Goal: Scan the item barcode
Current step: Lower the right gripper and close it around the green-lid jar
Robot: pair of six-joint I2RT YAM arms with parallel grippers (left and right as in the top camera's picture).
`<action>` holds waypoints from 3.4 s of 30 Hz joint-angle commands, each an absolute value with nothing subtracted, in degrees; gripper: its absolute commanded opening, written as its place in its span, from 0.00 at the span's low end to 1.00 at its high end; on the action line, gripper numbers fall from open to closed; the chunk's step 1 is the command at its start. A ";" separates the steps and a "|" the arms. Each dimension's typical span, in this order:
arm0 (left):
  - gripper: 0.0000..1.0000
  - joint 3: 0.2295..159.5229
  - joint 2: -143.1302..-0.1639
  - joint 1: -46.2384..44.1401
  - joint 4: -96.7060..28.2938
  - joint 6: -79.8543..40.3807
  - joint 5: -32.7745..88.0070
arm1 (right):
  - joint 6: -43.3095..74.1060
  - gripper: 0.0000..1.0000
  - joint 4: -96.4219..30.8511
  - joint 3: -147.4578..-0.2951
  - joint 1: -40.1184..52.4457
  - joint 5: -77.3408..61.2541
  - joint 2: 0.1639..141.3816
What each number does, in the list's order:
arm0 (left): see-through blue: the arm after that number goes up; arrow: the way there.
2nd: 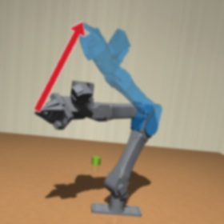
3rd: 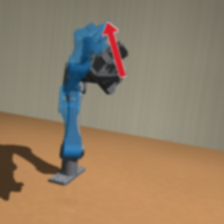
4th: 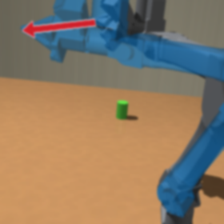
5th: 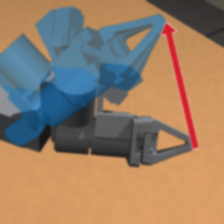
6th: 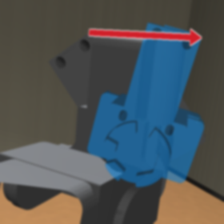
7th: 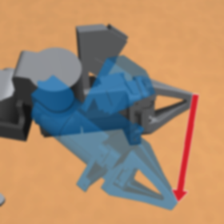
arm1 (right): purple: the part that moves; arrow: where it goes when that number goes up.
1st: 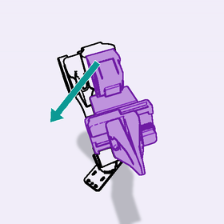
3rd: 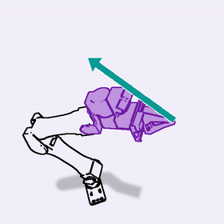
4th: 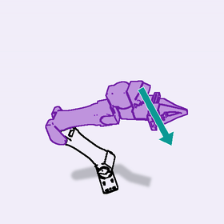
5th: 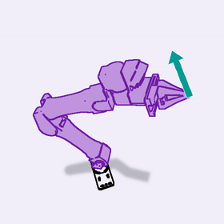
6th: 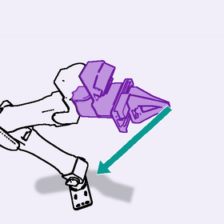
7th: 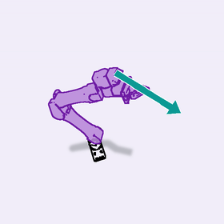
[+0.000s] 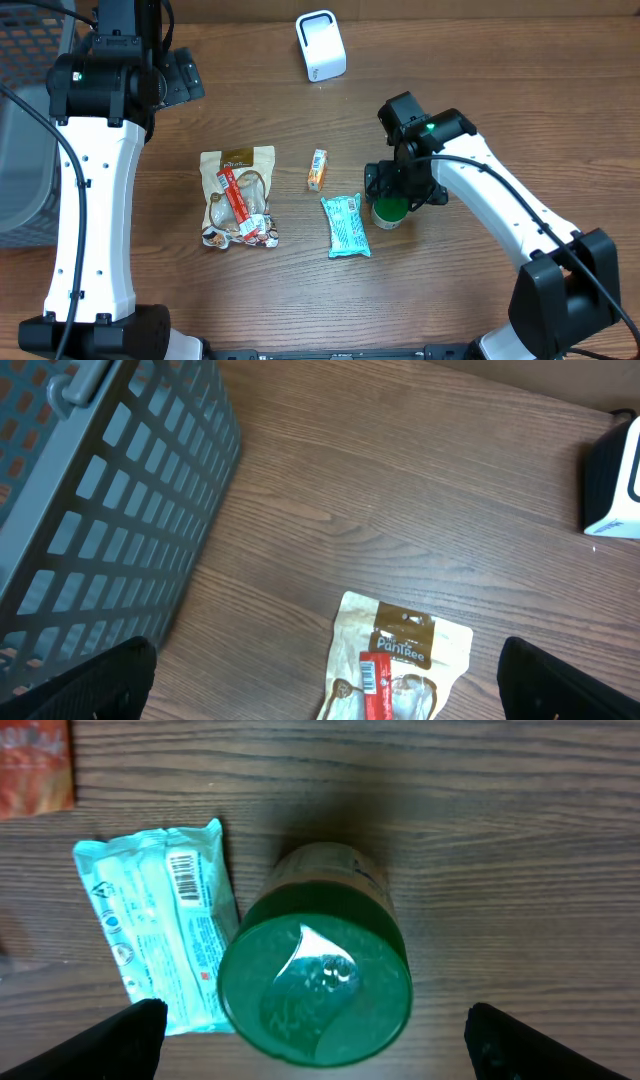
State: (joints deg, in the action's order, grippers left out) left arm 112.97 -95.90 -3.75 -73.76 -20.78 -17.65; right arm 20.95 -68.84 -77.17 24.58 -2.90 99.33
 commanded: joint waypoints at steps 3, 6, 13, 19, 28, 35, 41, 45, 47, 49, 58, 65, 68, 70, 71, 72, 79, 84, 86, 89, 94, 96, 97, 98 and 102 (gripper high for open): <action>1.00 113.45 -95.48 -3.86 -73.69 -20.12 -18.39 | 21.26 0.97 -68.16 -75.70 24.75 -0.01 99.81; 1.00 113.45 -95.48 -3.86 -73.71 -20.12 -18.39 | 21.23 0.97 -68.18 -75.70 24.75 3.29 99.79; 1.00 113.45 -95.48 -3.86 -73.71 -20.12 -18.39 | 21.47 1.00 -67.40 -75.68 24.75 1.21 99.81; 1.00 113.45 -95.48 -3.86 -73.71 -20.12 -18.39 | 21.45 1.00 -65.73 -74.28 24.75 1.21 99.83; 1.00 113.45 -95.48 -3.88 -73.71 -20.12 -18.39 | 21.45 1.00 -62.04 -70.04 24.75 1.21 99.90; 1.00 113.45 -95.48 -3.86 -73.71 -20.12 -18.39 | 20.82 0.98 -60.45 -68.58 24.75 1.48 99.94; 1.00 113.45 -95.48 -3.88 -73.71 -20.12 -18.41 | 20.78 0.90 -60.07 -68.60 24.75 1.45 99.96; 1.00 113.45 -95.48 -3.86 -73.71 -20.12 -18.39 | 18.33 0.83 -60.07 -68.58 24.75 1.48 99.98; 1.00 113.45 -95.48 -3.88 -73.71 -20.12 -18.39 | 16.84 0.80 -60.07 -68.58 24.75 1.50 99.98; 1.00 113.45 -95.48 -3.86 -73.71 -20.12 -18.39 | 16.67 0.78 -60.05 -68.60 24.75 1.48 99.98; 1.00 113.45 -95.48 -3.86 -73.71 -20.12 -18.39 | 16.25 0.68 -59.75 -68.60 24.75 3.38 99.98; 1.00 113.45 -95.48 -3.86 -73.71 -20.12 -18.39 | 16.32 0.84 -60.03 -68.58 24.75 2.24 99.98; 1.00 113.45 -95.48 -3.88 -73.71 -20.12 -18.39 | 16.34 0.87 -60.10 -68.58 24.75 1.85 99.98; 1.00 113.45 -95.48 -3.88 -73.69 -20.12 -18.39 | 16.32 0.87 -60.07 -68.58 24.75 1.85 100.01; 1.00 113.45 -95.48 -3.86 -73.71 -20.12 -18.41 | 16.32 0.87 -60.07 -68.58 24.75 1.87 100.01; 1.00 113.45 -95.48 -3.86 -73.71 -20.12 -18.39 | 16.32 0.87 -60.10 -68.58 24.75 1.85 100.01; 1.00 113.45 -95.48 -3.86 -73.71 -20.12 -18.39 | 16.25 1.00 -60.36 -68.58 24.75 1.91 100.01; 1.00 113.45 -95.48 -3.86 -73.69 -20.12 -18.39 | 16.49 1.00 -58.92 -68.58 24.69 1.87 100.01; 1.00 113.45 -95.48 -3.86 -73.71 -20.12 -18.39 | 16.47 0.95 -59.31 -68.58 24.69 1.87 100.01; 1.00 113.45 -95.48 -3.86 -73.71 -20.12 -18.39 | 16.47 0.94 -60.07 -68.58 24.69 1.85 100.01; 1.00 113.45 -95.48 -3.86 -73.71 -20.12 -18.39 | 16.49 0.90 -60.27 -68.58 24.75 1.85 100.01; 1.00 113.45 -95.48 -3.86 -73.71 -20.12 -18.41 | 16.47 0.90 -60.29 -68.58 24.75 1.85 100.01; 1.00 113.45 -95.48 -3.86 -73.71 -20.12 -18.39 | 16.49 0.89 -60.31 -68.58 24.75 1.85 100.01; 1.00 113.45 -95.48 -3.86 -73.71 -20.12 -18.39 | 16.49 0.87 -60.31 -68.58 24.75 1.85 100.01; 1.00 113.45 -95.48 -3.86 -73.71 -20.12 -18.39 | 16.73 0.86 -60.34 -68.58 24.75 1.83 100.01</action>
